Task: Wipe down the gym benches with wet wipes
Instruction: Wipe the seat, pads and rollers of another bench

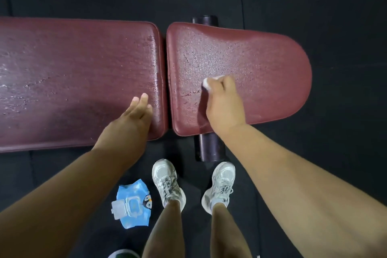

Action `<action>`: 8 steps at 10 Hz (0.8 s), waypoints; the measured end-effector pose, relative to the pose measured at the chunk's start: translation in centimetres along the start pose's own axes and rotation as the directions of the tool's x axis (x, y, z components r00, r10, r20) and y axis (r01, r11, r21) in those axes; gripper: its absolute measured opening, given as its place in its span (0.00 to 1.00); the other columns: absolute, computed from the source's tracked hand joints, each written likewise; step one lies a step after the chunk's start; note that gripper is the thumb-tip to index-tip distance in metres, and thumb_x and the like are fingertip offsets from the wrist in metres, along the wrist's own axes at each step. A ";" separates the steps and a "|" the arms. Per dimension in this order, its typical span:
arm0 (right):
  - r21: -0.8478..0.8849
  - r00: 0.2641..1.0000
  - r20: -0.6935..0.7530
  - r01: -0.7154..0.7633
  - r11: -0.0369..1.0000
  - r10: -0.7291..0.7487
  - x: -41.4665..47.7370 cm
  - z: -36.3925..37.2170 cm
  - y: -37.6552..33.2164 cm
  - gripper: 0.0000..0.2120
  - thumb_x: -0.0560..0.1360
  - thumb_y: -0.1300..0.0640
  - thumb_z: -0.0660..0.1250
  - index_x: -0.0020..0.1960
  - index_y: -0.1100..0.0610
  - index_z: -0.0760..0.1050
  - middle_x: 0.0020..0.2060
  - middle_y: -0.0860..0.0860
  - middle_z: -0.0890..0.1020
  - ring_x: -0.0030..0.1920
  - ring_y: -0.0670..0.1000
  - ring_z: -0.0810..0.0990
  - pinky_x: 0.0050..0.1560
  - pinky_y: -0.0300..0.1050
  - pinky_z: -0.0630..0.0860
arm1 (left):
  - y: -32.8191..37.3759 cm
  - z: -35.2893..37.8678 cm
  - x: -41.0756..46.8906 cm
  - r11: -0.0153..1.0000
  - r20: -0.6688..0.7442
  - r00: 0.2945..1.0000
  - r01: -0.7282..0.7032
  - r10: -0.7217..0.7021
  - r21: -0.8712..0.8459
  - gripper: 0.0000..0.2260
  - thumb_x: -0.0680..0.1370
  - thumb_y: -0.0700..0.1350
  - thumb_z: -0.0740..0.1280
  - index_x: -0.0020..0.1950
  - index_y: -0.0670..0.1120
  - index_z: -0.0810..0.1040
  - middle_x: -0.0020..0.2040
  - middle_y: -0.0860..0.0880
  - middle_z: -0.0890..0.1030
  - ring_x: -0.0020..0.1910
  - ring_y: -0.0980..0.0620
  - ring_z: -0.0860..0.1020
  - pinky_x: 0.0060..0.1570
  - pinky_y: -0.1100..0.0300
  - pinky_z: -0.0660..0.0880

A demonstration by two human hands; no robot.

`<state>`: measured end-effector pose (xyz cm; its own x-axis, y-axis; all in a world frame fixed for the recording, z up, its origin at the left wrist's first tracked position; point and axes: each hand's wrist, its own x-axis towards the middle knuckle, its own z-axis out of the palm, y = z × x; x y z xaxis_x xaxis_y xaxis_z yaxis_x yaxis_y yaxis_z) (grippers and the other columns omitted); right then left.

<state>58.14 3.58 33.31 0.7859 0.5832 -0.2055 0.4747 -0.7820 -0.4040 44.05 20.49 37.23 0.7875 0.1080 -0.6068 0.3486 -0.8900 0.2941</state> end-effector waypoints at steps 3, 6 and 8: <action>-0.108 0.826 0.232 0.547 0.830 -0.514 2.3 0.1 -1.4 0.15 0.81 0.46 0.51 0.54 0.53 0.72 0.42 0.45 0.73 0.42 0.50 0.72 0.42 0.43 0.67 | -0.8 -1.0 -0.6 0.989 -0.033 0.996 0.072 -0.077 -0.125 0.27 0.77 0.35 0.57 0.76 0.44 0.57 0.78 0.49 0.53 0.75 0.48 0.54 0.71 0.52 0.59; -0.153 0.931 0.178 0.345 0.926 -0.317 6.4 -0.6 -3.6 0.13 0.75 0.65 0.61 0.59 0.59 0.73 0.56 0.56 0.72 0.48 0.55 0.72 0.43 0.39 0.60 | -2.3 -1.1 0.2 0.994 0.050 0.998 0.027 -0.022 -0.104 0.33 0.73 0.26 0.52 0.76 0.47 0.51 0.77 0.53 0.40 0.76 0.56 0.48 0.65 0.58 0.68; -0.040 0.839 0.338 0.466 0.884 -0.427 -2.5 0.8 -1.3 0.24 0.60 0.76 0.70 0.55 0.64 0.78 0.48 0.60 0.79 0.36 0.62 0.80 0.28 0.51 0.78 | -1.9 -1.2 -0.3 0.989 0.081 0.997 0.032 -0.021 -0.144 0.36 0.73 0.23 0.52 0.77 0.45 0.49 0.77 0.52 0.38 0.76 0.55 0.42 0.69 0.59 0.60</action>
<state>55.20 3.32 33.63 0.3228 0.8973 -0.3011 0.8014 -0.4284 -0.4174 43.79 22.68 37.73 0.7364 0.0899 -0.6705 0.4430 -0.8132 0.3774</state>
